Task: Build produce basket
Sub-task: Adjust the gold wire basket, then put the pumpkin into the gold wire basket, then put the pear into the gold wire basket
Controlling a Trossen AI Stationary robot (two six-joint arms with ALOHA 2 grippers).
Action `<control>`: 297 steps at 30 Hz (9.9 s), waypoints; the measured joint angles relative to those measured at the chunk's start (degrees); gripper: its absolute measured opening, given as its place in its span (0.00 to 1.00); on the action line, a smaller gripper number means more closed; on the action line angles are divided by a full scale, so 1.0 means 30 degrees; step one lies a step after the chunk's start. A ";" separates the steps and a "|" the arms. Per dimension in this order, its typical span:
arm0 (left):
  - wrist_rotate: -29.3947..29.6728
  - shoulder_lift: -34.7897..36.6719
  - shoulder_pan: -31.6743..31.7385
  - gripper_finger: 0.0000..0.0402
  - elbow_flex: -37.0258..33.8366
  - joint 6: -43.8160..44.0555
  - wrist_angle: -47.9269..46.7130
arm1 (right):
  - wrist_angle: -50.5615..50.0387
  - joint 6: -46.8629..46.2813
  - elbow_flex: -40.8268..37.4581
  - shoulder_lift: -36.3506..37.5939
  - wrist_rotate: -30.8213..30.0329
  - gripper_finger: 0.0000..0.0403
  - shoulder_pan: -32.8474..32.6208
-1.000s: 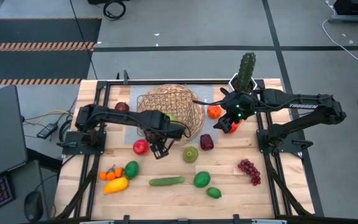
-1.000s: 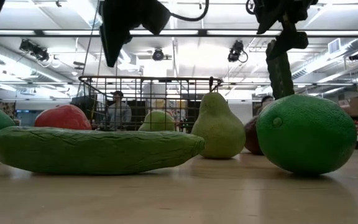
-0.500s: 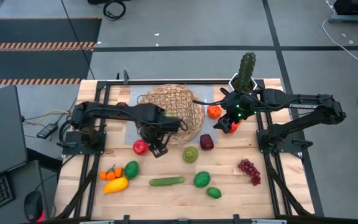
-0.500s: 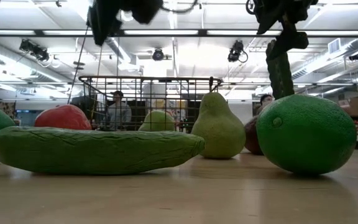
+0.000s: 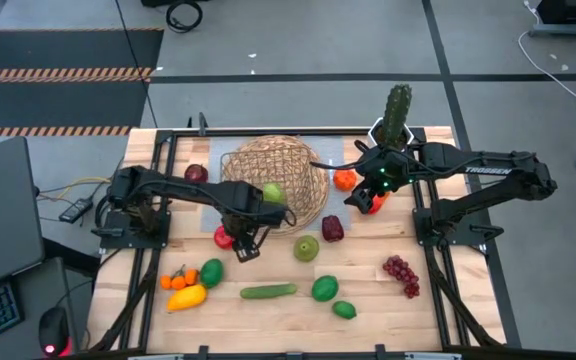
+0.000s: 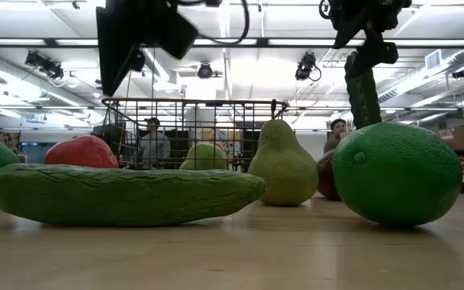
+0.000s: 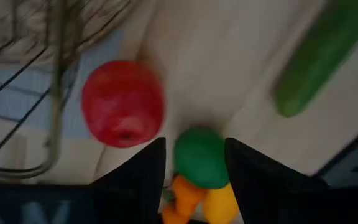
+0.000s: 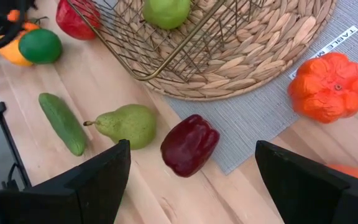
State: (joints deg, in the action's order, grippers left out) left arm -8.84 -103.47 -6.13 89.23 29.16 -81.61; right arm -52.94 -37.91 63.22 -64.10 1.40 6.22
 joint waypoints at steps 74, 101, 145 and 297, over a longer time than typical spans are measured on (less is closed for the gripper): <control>-0.1663 -0.0716 0.2010 0.43 0.3084 -0.5514 0.7212 | -0.3384 -0.1000 -0.0729 0.0644 -0.2085 0.86 0.2623; 0.5111 -0.0865 0.2113 0.43 -0.0050 -0.7203 1.3601 | -0.3260 -0.2017 -0.0735 0.0627 -0.2663 0.86 0.2164; 0.6880 0.2196 0.3345 0.43 1.5009 -0.5742 0.0491 | 0.1071 0.6111 -0.0750 -0.6403 -0.4492 0.87 0.4278; 0.9521 0.4723 0.3342 0.43 1.4995 -0.1957 -0.0624 | 0.9667 0.0716 -0.0798 -0.3441 0.4417 0.97 -0.0382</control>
State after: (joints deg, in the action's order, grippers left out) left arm 19.73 -89.30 3.89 134.21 23.29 -83.48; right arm -23.94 -35.76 60.83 -74.42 14.65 5.07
